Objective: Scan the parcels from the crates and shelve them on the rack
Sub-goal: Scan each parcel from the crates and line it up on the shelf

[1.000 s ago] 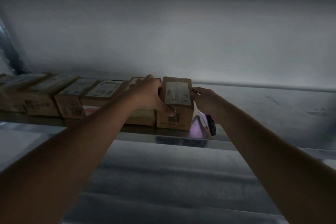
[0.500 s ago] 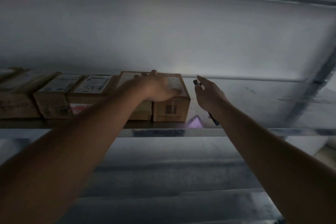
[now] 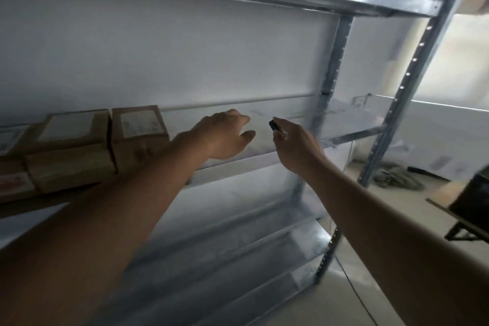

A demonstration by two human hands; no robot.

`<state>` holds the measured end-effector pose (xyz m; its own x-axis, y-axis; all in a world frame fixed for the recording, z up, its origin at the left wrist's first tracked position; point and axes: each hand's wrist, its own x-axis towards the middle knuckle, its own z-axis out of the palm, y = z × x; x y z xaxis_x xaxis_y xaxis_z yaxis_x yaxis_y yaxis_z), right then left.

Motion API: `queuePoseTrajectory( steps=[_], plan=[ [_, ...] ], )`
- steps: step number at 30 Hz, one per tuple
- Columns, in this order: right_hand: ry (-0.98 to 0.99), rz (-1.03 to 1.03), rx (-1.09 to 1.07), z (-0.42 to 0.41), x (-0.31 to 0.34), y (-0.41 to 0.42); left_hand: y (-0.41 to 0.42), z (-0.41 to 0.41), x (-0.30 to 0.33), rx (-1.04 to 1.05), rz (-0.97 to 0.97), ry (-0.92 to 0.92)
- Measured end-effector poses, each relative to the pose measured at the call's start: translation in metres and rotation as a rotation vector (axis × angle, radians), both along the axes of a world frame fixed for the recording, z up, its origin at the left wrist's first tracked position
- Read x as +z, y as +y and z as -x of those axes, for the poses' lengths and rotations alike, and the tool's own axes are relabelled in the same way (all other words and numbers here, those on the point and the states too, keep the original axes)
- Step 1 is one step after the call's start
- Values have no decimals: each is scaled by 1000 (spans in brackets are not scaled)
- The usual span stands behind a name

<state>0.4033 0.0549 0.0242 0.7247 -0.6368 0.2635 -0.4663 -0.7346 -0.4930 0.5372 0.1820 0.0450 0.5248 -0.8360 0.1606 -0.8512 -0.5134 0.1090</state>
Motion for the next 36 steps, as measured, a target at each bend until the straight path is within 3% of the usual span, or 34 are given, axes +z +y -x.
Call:
queuePoseTrajectory(
  steps=[21,26,36],
  plan=[
    [55,31,-553,358,-86,-291,-359,315,-60,-538,-140,16],
    [38,-16,-696,424,-109,-356,-447,375,-72,-704,-168,-10],
    [119,-12,-953,529,-138,-502,-651,466,-106,-970,-194,117]
  ],
)
